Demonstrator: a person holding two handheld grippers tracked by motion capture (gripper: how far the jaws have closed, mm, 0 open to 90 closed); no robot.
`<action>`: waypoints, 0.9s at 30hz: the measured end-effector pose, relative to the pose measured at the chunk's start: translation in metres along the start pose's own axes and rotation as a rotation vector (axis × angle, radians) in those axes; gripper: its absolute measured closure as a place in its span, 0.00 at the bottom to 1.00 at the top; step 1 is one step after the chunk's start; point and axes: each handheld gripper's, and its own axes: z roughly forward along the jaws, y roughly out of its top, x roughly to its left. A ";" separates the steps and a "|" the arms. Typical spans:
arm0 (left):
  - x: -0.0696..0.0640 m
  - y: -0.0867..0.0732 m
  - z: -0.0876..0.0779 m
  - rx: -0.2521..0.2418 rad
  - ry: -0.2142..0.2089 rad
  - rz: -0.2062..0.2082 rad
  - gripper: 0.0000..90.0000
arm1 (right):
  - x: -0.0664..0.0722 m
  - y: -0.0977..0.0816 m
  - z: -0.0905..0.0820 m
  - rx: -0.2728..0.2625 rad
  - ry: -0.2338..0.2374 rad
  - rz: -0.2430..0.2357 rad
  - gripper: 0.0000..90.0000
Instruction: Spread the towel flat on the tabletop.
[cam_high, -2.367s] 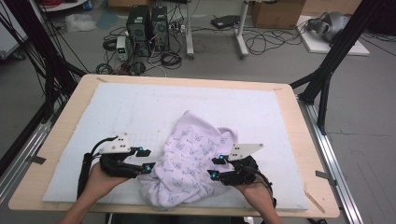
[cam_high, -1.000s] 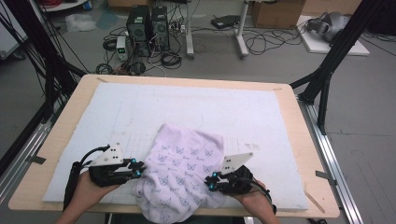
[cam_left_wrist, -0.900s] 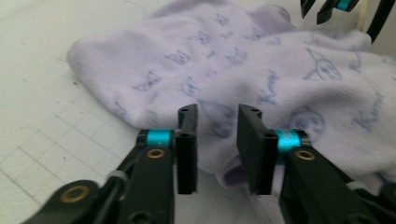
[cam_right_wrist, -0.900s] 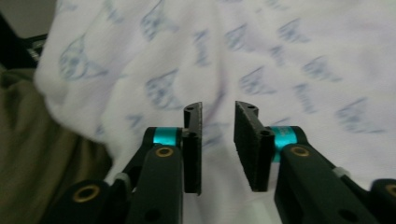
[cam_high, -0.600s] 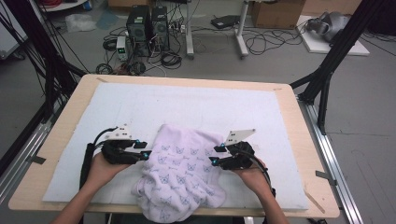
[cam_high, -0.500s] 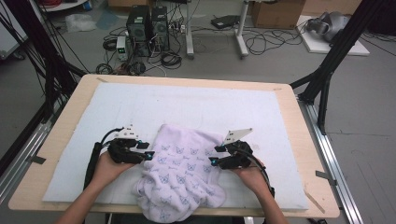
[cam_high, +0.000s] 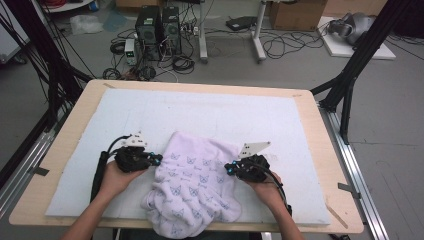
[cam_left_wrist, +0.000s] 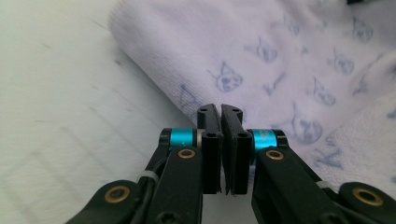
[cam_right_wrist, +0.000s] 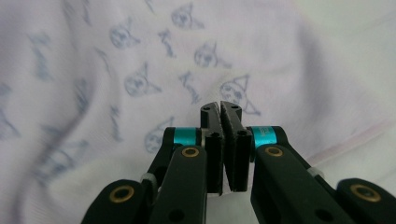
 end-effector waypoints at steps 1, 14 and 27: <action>0.000 0.005 -0.007 -0.017 0.012 -0.002 0.96 | 0.002 0.005 -0.001 -0.021 0.001 -0.012 0.98; -0.027 0.004 0.027 0.070 -0.138 0.071 0.83 | 0.005 -0.025 -0.024 0.077 0.009 0.007 0.98; -0.006 0.005 0.027 0.053 -0.128 -0.012 0.57 | -0.019 -0.009 -0.017 0.040 -0.011 0.064 0.64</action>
